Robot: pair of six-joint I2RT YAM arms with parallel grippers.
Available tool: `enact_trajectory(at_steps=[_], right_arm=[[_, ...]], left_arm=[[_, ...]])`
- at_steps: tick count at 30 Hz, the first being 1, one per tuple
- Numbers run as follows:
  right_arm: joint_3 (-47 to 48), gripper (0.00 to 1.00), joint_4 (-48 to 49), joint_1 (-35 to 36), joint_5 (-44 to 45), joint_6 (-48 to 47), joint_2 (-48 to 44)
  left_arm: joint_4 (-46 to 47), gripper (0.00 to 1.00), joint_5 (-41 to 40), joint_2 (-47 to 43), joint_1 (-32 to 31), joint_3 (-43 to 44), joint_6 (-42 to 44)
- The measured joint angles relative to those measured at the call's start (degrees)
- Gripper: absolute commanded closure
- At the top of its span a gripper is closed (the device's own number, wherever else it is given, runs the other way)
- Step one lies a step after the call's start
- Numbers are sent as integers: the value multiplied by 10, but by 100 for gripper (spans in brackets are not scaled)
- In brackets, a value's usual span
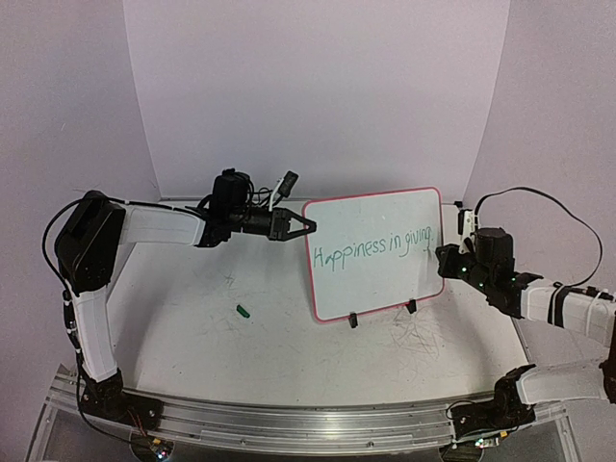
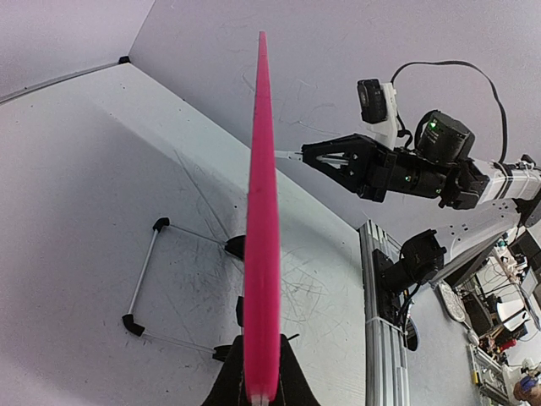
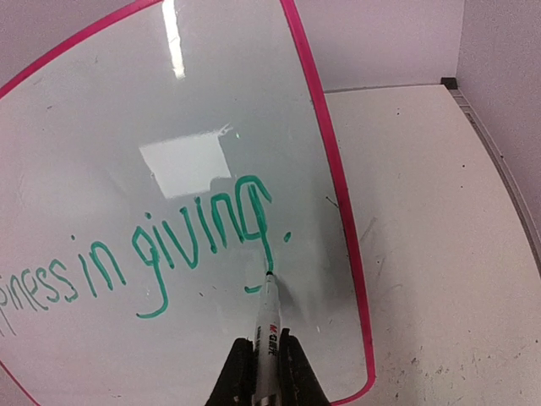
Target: Write a sentence on the whiteboard
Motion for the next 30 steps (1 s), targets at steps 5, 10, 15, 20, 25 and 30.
enact_trajectory(at_steps=[5,10,15,20,25,30], right_arm=[[0,100,-1,0,-6,2,-1],[0,100,-2,0,-14,2,-1],[0,100,-2,0,-19,2,-1],[0,100,-6,0,-39,2,-7],[0,100,-34,0,-50,6,-93],[19,100,-70,0,-8,-2,-182]], left_arm=[[0,100,0,0,0,0,0],[0,100,0,0,0,0,0],[0,100,0,0,0,0,0],[0,96,0,0,0,0,0],[-1,85,-2,-1,0,0,2],[-23,62,-3,-2,-2,-1,10]])
